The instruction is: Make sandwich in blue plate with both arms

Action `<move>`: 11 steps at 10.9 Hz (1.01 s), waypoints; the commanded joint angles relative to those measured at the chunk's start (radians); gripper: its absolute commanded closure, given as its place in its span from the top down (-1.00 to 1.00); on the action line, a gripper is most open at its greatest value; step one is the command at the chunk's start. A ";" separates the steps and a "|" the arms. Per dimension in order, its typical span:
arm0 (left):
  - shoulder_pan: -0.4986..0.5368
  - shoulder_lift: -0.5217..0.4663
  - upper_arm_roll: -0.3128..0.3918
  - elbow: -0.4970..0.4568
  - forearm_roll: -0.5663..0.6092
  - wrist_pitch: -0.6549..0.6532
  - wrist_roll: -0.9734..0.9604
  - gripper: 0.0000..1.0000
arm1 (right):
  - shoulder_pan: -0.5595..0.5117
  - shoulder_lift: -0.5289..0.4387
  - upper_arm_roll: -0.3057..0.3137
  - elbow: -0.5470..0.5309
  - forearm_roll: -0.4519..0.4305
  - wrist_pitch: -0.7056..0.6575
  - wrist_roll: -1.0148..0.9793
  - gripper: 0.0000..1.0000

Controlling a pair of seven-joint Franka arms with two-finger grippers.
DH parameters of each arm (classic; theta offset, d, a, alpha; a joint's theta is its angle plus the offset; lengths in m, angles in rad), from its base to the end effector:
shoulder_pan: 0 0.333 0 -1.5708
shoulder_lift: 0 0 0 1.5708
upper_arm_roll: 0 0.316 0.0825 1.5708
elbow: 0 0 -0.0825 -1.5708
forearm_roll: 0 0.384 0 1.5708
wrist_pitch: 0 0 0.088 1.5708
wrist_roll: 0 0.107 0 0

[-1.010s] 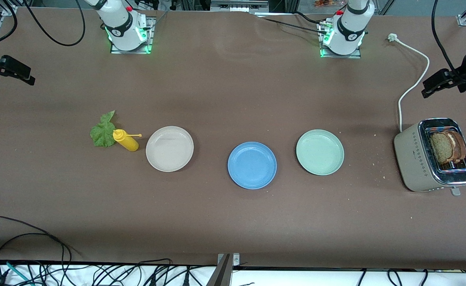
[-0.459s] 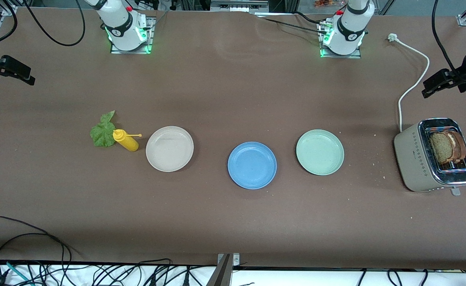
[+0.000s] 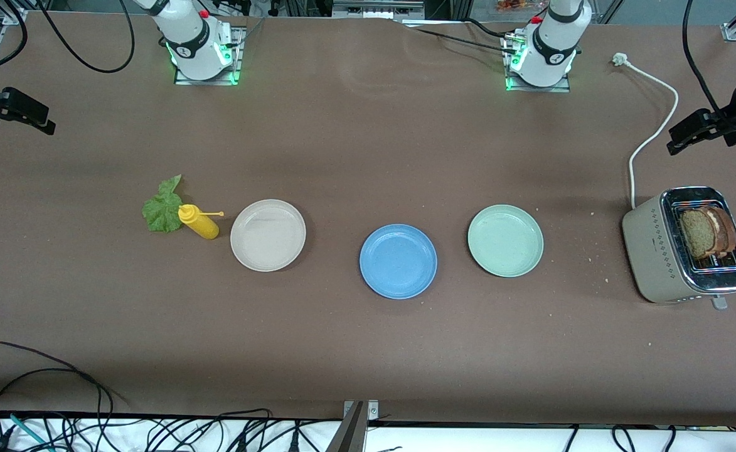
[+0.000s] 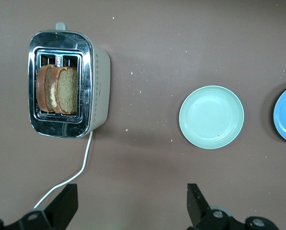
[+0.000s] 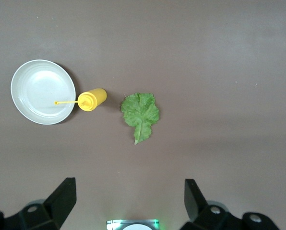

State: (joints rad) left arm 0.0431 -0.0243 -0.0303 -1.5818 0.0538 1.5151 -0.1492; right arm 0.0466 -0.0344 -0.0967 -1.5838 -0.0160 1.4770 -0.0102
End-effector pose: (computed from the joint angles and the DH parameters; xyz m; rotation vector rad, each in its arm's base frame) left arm 0.5409 0.0127 0.6280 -3.0734 -0.2524 0.0595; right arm 0.5330 -0.0295 0.6292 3.1284 -0.0636 -0.1141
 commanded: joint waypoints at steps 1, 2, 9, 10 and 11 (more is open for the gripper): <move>0.009 0.012 -0.002 0.031 -0.023 -0.019 0.020 1.00 | 0.004 -0.005 -0.002 -0.004 -0.005 0.000 0.009 1.00; 0.009 0.011 -0.003 0.031 -0.025 -0.022 0.019 1.00 | 0.004 -0.005 -0.002 -0.004 -0.005 0.000 0.009 1.00; 0.015 0.012 0.003 0.042 -0.080 -0.052 0.022 1.00 | 0.004 -0.005 -0.002 -0.004 -0.005 0.000 0.009 1.00; 0.015 0.014 0.003 0.042 -0.078 -0.052 0.025 1.00 | 0.004 -0.005 -0.002 -0.004 -0.005 0.000 0.009 1.00; 0.011 0.023 0.000 0.043 -0.068 -0.052 0.020 1.00 | 0.004 -0.005 -0.002 -0.004 -0.005 -0.001 0.009 1.00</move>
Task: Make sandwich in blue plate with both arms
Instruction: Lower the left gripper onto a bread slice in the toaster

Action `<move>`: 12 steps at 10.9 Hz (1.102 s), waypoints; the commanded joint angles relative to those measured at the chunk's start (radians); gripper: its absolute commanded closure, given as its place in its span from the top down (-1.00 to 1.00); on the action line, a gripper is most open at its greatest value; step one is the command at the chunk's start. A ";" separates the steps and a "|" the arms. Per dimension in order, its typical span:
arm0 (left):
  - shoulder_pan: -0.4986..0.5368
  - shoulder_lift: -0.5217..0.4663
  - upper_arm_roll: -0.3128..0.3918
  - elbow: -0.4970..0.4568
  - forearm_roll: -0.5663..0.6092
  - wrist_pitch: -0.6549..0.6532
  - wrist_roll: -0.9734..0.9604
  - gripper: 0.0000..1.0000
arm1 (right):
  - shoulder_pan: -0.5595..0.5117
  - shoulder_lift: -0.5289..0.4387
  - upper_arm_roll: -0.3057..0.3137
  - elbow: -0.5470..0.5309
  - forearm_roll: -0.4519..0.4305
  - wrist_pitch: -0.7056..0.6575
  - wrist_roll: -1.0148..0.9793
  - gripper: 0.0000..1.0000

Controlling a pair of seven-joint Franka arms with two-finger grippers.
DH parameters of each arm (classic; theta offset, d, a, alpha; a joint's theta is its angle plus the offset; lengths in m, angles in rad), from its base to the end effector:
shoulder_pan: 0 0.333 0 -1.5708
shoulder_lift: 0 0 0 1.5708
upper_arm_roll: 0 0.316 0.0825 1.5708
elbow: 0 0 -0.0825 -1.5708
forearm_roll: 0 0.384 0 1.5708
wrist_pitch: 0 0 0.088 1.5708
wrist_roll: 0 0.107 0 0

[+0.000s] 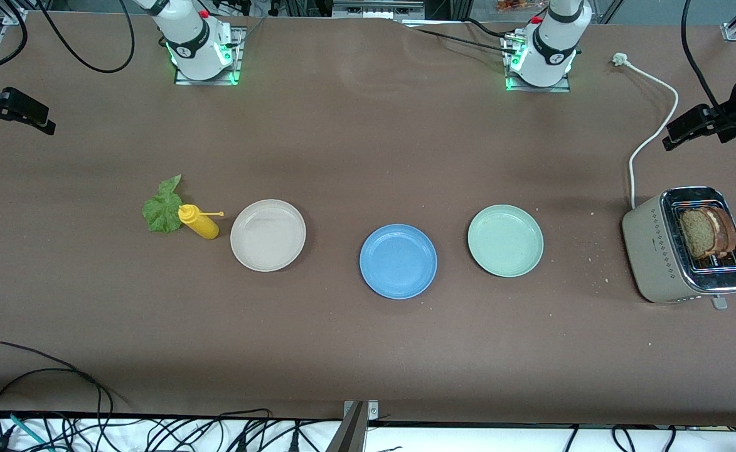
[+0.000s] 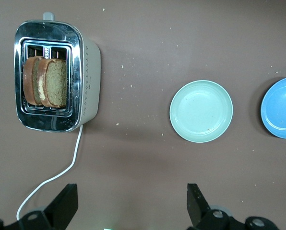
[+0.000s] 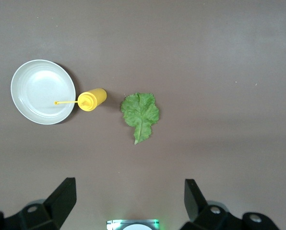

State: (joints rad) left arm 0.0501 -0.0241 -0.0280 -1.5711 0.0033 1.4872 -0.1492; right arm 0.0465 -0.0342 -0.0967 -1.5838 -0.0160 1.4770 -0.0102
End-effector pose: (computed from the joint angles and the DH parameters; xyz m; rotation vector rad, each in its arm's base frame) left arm 0.5381 0.0121 0.6304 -3.1209 -0.2683 0.0931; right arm 0.5331 -0.0296 0.6291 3.1284 -0.0637 -0.1144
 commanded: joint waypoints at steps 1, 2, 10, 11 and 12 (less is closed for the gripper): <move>0.007 0.027 -0.001 0.033 -0.016 -0.024 0.023 1.00 | 0.001 -0.006 -0.002 -0.004 -0.005 -0.003 0.009 1.00; 0.007 0.071 0.002 0.033 -0.002 -0.022 0.022 1.00 | 0.004 -0.006 -0.002 -0.004 -0.005 -0.001 0.009 1.00; 0.151 0.368 0.023 0.151 0.099 0.094 0.211 1.00 | 0.004 -0.006 -0.002 -0.004 -0.005 0.000 0.009 1.00; 0.152 0.387 0.023 0.151 0.102 0.114 0.211 1.00 | 0.004 -0.006 -0.002 -0.004 -0.005 0.000 0.009 1.00; 0.152 0.403 0.023 0.151 0.106 0.129 0.211 1.00 | 0.004 -0.006 -0.002 -0.004 -0.005 0.000 0.009 1.00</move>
State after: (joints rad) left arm 0.1981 0.3207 0.0037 -1.4658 0.0799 1.5952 0.0411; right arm 0.0466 -0.0325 -0.0968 -1.5839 -0.0160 1.4770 -0.0100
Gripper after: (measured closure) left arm 0.000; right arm 0.000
